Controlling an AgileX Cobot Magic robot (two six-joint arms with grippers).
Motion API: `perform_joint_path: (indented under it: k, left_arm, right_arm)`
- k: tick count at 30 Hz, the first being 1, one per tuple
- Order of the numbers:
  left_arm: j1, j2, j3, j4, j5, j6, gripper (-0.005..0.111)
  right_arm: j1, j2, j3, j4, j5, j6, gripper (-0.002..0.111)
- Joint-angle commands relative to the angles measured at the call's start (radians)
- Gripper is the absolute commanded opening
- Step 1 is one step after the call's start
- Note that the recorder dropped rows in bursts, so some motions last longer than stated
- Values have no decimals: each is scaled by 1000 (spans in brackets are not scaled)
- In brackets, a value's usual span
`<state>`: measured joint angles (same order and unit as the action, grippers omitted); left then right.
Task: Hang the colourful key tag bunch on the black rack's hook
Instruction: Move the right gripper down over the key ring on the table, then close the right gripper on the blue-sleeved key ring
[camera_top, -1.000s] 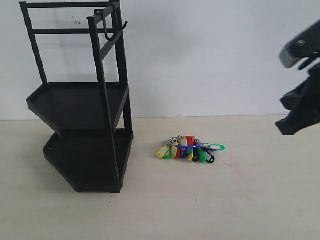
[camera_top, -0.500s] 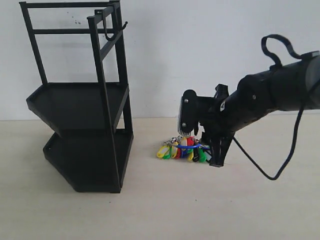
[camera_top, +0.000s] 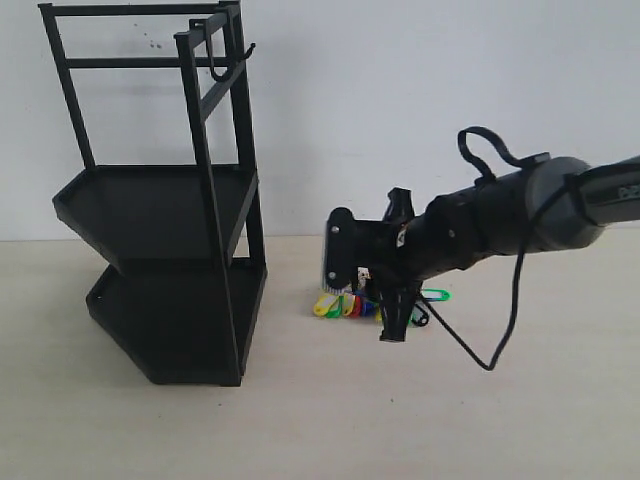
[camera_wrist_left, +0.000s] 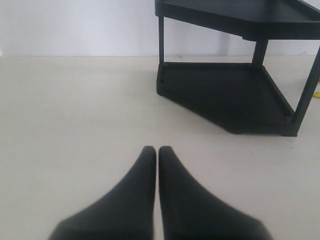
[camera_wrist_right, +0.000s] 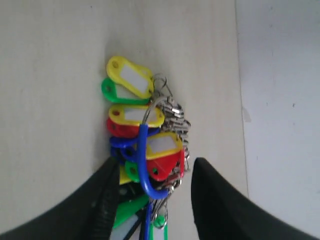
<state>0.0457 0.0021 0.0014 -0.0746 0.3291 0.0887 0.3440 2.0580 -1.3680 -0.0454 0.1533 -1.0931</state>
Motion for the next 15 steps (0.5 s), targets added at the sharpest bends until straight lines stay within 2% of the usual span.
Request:
perform_joint_path:
  k: [1,7,12,15]
  left_arm:
    - [4,-2,-1,-7,-15,-10,4]
    - [4,-2,-1,-7,-15,-10,4]
    - [4,-2,-1,-7,-15,-10,4]
    - [4,-2,-1,-7,-15,-10,4]
  right_arm:
    - [16,56,-106,-6,79,30,44]
    - [15,97,-158,-32,133,36,44]
    - [15,120,-158,-161,168,38,44]
    - [15,138,-158,-177,143,42,44]
